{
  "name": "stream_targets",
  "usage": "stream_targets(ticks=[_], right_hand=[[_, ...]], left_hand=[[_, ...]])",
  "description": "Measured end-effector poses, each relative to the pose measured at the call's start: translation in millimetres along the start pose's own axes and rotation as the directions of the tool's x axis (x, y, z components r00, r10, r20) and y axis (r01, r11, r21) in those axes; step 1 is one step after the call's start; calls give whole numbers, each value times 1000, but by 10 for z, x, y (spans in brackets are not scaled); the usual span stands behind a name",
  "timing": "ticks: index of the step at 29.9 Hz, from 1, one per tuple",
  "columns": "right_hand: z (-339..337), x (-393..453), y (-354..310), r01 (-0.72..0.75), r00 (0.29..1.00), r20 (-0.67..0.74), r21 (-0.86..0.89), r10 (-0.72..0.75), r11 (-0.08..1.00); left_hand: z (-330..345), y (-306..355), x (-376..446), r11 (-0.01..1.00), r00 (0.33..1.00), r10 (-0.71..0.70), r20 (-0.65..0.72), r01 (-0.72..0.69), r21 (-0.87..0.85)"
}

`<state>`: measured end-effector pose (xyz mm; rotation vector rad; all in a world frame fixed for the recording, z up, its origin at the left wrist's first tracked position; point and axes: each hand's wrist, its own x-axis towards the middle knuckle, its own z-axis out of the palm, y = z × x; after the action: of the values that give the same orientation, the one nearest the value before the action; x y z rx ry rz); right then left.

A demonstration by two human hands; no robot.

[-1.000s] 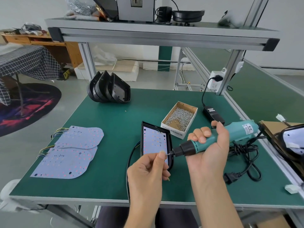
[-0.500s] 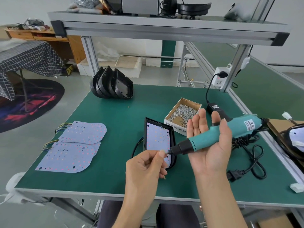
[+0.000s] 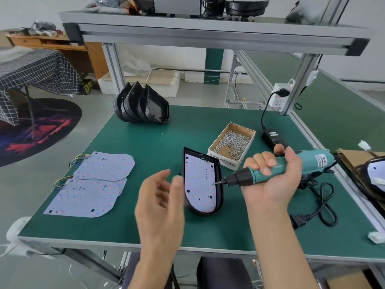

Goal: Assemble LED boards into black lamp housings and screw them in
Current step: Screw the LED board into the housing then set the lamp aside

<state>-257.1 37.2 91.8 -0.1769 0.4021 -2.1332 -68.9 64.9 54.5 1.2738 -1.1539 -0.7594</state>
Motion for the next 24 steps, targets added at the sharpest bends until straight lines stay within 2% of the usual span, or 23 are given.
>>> stream_targets(ticks=[1, 3, 6, 9, 12, 24], right_hand=[[-23, 22, -4, 15, 1000, -6, -25, -15, 1000], [-64, 46, 24, 32, 999, -14, -87, -34, 996], [-112, 34, 123, 52, 998, -25, -190, -58, 980], [-136, -3, 230, 68, 997, -26, -279, -79, 958], [-135, -40, 316, 106, 994, 14, -331, -108, 938], [-117, -148, 459, 187, 980, 145, -420, -138, 888]], left_hand=[[-35, -29, 46, 999, 999, -37, -12, 37, 28], [-29, -104, 152, 974, 987, -141, 78, 124, 192], [104, -188, 241, 876, 931, -259, 258, 115, 468], [197, -256, 275, 866, 871, -353, 341, 168, 471], [200, -337, 309, 868, 844, -390, 369, 203, 453], [212, -433, 317, 875, 846, -404, 348, 245, 419]])
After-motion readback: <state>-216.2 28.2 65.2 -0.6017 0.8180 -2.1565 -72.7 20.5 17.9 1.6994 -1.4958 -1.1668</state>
